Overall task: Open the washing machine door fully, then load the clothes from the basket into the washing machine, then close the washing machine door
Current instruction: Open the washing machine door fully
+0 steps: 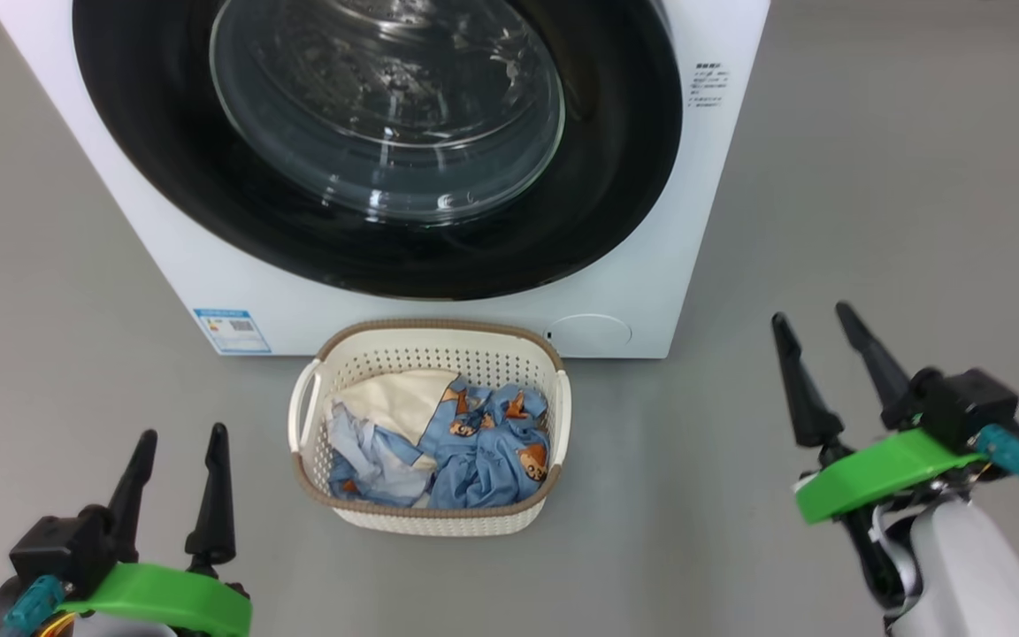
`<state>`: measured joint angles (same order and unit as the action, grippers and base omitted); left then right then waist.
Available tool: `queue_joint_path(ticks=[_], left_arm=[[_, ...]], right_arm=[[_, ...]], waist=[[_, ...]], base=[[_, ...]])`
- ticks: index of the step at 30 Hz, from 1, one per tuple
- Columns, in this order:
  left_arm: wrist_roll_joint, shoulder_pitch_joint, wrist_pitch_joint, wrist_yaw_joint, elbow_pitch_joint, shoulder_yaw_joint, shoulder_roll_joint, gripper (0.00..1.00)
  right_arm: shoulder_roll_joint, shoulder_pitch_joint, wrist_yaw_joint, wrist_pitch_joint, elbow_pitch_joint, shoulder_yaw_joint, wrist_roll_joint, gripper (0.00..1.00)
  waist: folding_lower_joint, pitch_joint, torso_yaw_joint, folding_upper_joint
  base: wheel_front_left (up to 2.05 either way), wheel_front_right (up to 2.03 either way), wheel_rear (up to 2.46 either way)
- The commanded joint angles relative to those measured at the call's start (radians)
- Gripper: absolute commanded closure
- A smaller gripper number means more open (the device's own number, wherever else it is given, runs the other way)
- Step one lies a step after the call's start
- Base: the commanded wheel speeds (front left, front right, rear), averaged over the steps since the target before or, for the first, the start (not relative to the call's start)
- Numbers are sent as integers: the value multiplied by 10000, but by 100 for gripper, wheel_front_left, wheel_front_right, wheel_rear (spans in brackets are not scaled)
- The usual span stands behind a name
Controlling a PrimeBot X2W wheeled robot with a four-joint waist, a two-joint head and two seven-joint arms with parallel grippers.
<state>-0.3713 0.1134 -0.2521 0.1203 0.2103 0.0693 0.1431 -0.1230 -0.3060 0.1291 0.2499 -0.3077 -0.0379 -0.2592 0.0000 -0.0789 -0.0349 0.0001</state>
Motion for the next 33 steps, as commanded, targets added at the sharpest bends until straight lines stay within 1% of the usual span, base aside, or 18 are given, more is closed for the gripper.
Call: queue_joint_path(ticks=[1, 7, 8, 9, 10, 11, 12, 16, 17, 19, 23, 28, 33], left_arm=[[-70, 518, -97, 35, -231, -309, 239, 0], [-114, 708, -97, 55, -338, -265, 247, 0], [-124, 739, -97, 59, -365, -257, 247, 0], [-130, 766, -97, 62, -390, -254, 250, 0], [-133, 798, -97, 65, -421, -252, 255, 0], [-138, 833, -97, 68, -456, -252, 259, 0], [-142, 872, -97, 71, -495, -254, 261, 0], [-161, 1053, -97, 80, -656, -254, 248, 0], [-161, 1053, -97, 80, -656, -254, 248, 0], [-188, 1145, -97, 85, -757, -271, 235, 0], [-220, 1316, -97, 92, -940, -289, 210, 0], [-212, 1603, -97, 98, -1053, -241, 150, 0], [-281, 1771, -97, 101, -1148, -211, 84, 0]], right_arm=[[-155, -436, 16, 118, 245, -189, -143, 0], [-605, -1057, 16, 118, 206, 70, -648, 0], [-658, -1175, 16, 118, 210, 132, -747, 21], [-730, -1309, 16, 118, 202, 195, -862, 55], [-807, -1457, 16, 118, 187, 261, -997, 68], [-887, -1611, 16, 118, 167, 313, -1120, 87], [-928, -1777, 16, 118, 163, 385, -1310, 100], [-1123, -2406, 16, 118, 37, 682, -1960, 100], [-1123, -2406, 16, 118, 37, 682, -1960, 100], [-1182, -2792, 16, 118, -93, 846, -2500, 100], [-1476, -3701, 16, -89, -547, 758, -3801, 100], [-2181, -4764, 16, -833, -881, 279, -5451, 100], [-2618, -5633, 16, -1693, -1134, 119, -7408, 100]], waist=[[0, -159, -116, -1], [0, -541, -347, -1], [0, -610, -383, -1], [0, -681, -417, -1], [0, -767, -449, -1], [0, -861, -479, -1], [0, -965, -508, -1], [0, -1378, -610, -1], [0, -1378, -610, -1], [0, -1598, -645, -1], [0, -2022, -701, -1], [0, -2486, -848, -1], [0, -2845, -976, -1]], base=[[0, 0, 0], [0, 0, 0], [0, 0, 0], [0, 0, 0], [0, 0, 0], [0, 0, 0], [0, 0, 0], [0, 0, 0], [0, 0, 0], [0, 0, 0], [0, 0, 0], [0, 0, 0], [0, 0, 0]])
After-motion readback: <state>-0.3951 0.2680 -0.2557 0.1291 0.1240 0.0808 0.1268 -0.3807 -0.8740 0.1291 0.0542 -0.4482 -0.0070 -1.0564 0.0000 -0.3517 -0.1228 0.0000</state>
